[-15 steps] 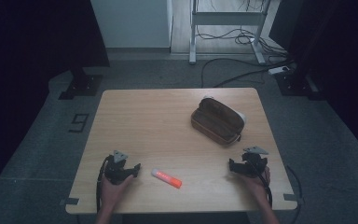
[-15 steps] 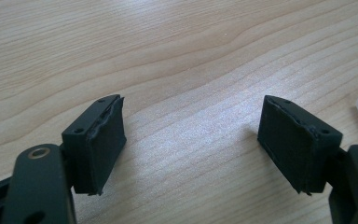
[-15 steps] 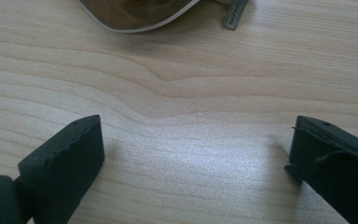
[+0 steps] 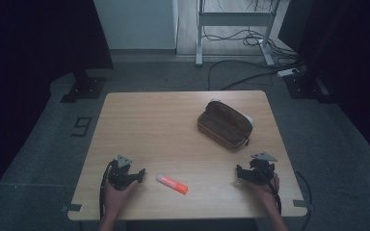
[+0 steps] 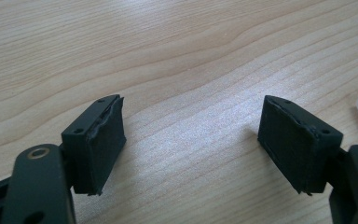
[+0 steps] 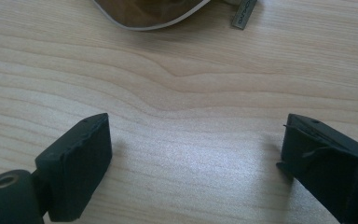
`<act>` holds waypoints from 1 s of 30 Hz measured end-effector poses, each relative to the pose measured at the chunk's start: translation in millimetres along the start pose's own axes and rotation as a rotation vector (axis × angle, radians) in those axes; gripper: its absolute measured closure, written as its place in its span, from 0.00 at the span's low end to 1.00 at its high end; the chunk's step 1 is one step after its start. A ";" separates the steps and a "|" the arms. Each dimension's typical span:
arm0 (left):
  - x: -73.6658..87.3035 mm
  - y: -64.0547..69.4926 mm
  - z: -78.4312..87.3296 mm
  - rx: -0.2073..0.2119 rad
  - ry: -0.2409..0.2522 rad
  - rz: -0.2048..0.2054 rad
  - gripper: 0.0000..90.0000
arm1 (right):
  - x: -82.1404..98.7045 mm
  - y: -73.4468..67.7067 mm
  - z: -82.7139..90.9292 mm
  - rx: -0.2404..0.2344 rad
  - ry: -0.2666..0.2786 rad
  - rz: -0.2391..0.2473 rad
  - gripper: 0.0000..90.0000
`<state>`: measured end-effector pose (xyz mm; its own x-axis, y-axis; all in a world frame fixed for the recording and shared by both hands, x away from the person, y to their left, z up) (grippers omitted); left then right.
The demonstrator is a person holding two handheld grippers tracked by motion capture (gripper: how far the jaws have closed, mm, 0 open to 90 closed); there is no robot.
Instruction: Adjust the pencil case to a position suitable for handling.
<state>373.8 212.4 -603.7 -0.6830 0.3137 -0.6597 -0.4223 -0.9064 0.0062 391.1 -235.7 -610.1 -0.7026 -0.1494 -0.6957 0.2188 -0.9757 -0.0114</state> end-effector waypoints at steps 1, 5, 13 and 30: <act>0.0 0.0 0.0 0.000 0.000 0.000 0.25 | 0.2 0.1 0.3 -0.001 0.001 0.002 0.09; 0.0 -0.1 -0.1 0.000 0.000 0.000 0.25 | 0.0 0.5 0.3 -0.004 0.002 0.001 0.10; 0.0 -0.1 0.0 -0.001 0.000 0.000 0.25 | -2.6 4.7 3.5 -0.029 0.031 -0.048 0.15; 0.0 0.1 0.0 -0.001 0.000 0.000 0.25 | -40.6 13.7 31.4 -0.084 0.164 -0.059 0.20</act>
Point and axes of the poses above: each handheld gripper's, and its own axes: z roughly backward along the jaws, x roughly out of its underside, y roughly to its right, the point moved 8 cm from there along -z, roughly forward along the jaws, and after that the axes turned 3 degrees about -y, right-handed, at the moved point
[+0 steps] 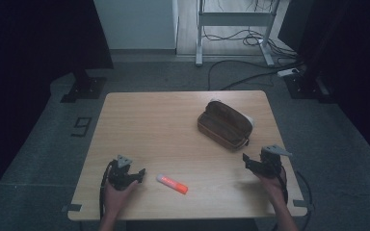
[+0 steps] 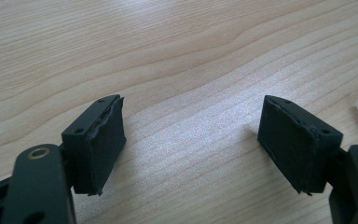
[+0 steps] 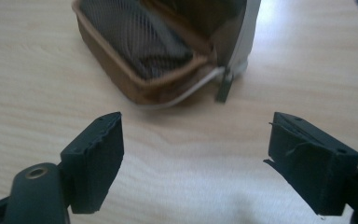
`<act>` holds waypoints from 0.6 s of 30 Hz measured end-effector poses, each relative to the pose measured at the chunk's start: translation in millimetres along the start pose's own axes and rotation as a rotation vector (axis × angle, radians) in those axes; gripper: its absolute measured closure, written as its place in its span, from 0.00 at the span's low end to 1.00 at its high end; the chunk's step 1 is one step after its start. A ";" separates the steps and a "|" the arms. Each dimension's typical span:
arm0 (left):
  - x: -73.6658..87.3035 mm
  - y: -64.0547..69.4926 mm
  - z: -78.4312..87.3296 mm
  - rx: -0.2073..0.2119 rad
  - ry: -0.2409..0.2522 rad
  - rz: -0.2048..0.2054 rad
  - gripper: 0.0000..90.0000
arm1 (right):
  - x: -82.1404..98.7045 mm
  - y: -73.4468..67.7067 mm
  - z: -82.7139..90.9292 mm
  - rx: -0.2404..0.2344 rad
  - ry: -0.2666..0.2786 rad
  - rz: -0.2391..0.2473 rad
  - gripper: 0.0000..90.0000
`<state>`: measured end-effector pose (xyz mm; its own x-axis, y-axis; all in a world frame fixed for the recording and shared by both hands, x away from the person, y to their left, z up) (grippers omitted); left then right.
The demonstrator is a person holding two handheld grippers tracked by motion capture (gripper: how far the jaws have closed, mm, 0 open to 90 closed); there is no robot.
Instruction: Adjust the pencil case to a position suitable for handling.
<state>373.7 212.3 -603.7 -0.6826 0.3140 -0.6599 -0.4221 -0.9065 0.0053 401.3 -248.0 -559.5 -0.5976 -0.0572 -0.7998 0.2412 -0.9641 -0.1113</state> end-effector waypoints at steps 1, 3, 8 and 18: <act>0.0 0.0 0.1 0.000 -0.001 0.000 0.25 | -2.7 0.2 1.0 -0.001 0.007 0.000 0.21; 0.0 0.0 0.1 -0.001 0.000 0.000 0.25 | -9.4 0.5 2.9 -0.008 0.017 0.000 0.21; 0.0 0.0 0.0 -0.001 0.000 0.000 0.25 | -25.4 0.1 5.1 -0.016 0.037 0.006 0.22; 0.0 0.0 0.1 -0.001 0.000 0.000 0.25 | -46.7 4.8 1.7 -0.007 0.060 0.003 0.23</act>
Point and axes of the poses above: each handheld gripper's, and its own axes: z roughly backward along the jaws, x roughly out of its underside, y roughly to its right, the point moved 8 cm from there along -z, roughly forward along the jaws, and after that the axes turned 3 degrees about -y, right-handed, at the moved point
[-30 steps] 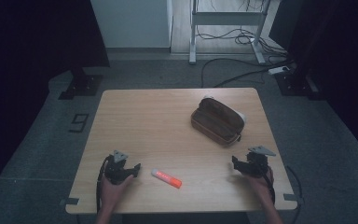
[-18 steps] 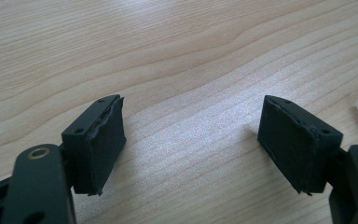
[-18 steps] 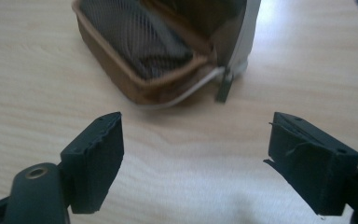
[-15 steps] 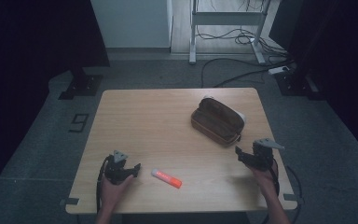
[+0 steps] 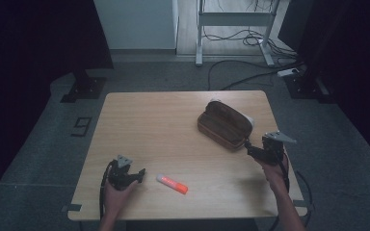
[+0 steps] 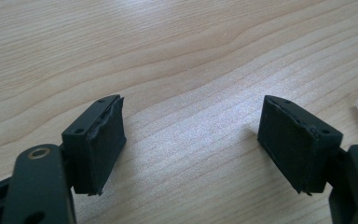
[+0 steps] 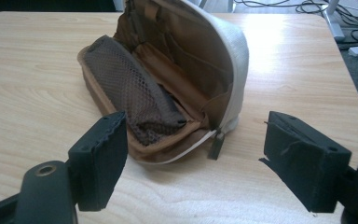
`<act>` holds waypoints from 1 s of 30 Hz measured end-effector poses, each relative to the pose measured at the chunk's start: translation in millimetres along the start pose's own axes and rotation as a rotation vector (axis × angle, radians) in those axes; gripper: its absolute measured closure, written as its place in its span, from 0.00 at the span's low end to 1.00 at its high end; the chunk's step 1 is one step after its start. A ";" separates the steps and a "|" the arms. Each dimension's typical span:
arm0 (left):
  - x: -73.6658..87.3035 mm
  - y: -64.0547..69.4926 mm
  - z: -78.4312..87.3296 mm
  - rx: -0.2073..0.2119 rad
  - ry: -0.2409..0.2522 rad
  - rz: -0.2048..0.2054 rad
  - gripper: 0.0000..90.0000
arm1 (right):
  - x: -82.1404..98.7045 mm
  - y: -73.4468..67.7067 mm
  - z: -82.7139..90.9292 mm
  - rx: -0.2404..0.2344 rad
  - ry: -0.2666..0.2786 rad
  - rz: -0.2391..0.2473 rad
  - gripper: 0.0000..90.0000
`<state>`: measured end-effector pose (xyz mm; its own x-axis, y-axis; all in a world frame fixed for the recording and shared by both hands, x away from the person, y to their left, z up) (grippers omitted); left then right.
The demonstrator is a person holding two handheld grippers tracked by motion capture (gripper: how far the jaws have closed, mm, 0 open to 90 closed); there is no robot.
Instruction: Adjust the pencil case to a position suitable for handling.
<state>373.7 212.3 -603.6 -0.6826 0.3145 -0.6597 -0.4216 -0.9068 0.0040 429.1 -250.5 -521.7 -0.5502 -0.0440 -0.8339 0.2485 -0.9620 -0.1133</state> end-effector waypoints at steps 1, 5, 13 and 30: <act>0.0 0.1 0.1 0.000 0.000 0.000 0.25 | -1.2 0.9 -0.8 0.002 0.000 -0.001 0.23; 0.0 0.1 0.0 0.000 0.001 0.000 0.25 | -5.6 5.0 -3.4 -0.006 -0.002 -0.008 0.25; 0.2 0.3 0.2 -0.001 0.001 0.002 0.25 | -13.0 15.5 -9.3 0.002 0.009 -0.023 0.25; 0.2 0.3 0.2 0.000 0.000 0.002 0.25 | -21.0 27.8 -29.7 -0.013 0.008 -0.026 0.25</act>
Point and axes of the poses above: each handheld gripper's, and its own axes: z roughly backward along the jaws, x roughly out of its underside, y roughly to its right, the point moved 8 cm from there along -z, roughly forward along the jaws, and after that the axes turned 3 degrees about -y, right-handed, at the moved point
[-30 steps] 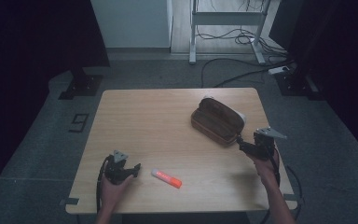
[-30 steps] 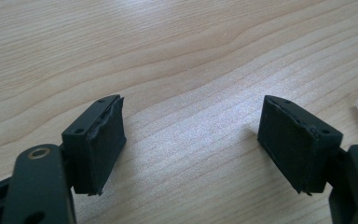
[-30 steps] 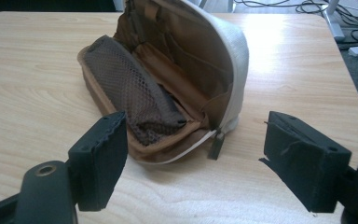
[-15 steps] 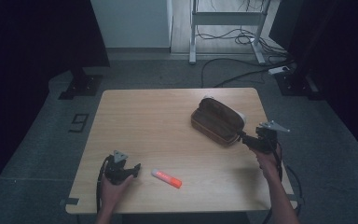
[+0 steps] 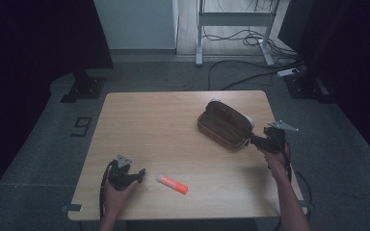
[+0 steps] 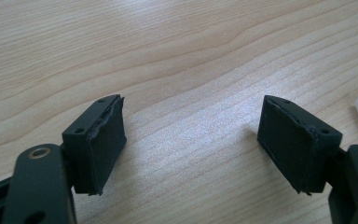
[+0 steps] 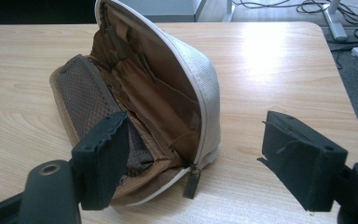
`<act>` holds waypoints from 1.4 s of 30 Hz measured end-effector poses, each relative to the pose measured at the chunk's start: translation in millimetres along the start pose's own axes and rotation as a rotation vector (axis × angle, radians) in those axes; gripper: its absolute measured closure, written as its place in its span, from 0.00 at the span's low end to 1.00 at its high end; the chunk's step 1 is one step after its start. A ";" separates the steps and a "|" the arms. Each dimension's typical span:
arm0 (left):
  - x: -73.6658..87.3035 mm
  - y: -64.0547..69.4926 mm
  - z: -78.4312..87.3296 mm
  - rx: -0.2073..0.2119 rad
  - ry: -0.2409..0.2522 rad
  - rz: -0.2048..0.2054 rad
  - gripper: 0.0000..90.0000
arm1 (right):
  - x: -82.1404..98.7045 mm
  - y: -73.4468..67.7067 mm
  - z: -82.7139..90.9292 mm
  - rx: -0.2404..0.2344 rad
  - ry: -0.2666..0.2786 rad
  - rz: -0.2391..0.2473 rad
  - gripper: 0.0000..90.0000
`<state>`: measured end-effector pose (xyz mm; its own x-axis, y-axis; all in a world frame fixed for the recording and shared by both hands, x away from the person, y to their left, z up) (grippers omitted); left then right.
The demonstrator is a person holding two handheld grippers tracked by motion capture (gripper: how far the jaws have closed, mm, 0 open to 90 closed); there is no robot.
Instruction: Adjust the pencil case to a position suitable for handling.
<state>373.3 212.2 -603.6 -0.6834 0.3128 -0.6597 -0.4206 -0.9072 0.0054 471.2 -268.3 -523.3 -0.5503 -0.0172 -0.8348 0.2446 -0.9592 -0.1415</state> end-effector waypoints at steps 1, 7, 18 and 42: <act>0.0 0.0 0.0 0.000 0.000 0.000 0.25 | 0.1 0.0 -1.3 0.000 -0.001 0.001 0.25; 0.0 0.0 -0.1 0.000 0.000 0.000 0.25 | -0.2 -1.5 -10.6 -0.009 -0.010 0.025 0.25; 0.0 0.0 0.0 0.000 0.000 0.000 0.25 | -12.7 0.2 -27.1 0.011 -0.011 0.057 0.26; 0.1 -0.3 0.1 0.000 -0.002 -0.003 0.25 | -18.5 3.3 -75.0 -0.030 -0.012 0.017 0.36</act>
<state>373.3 212.5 -603.6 -0.6832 0.3159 -0.6583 -0.4225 -0.9063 0.0036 542.1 -250.0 -548.2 -0.5553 -0.0369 -0.8308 0.2779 -0.9498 -0.1435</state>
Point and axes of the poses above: each handheld gripper's, and its own axes: z roughly backward along the jaws, x roughly out of its underside, y roughly to its right, the point moved 8 cm from there along -z, roughly forward along the jaws, and after that the axes turned 3 degrees about -y, right-handed, at the moved point
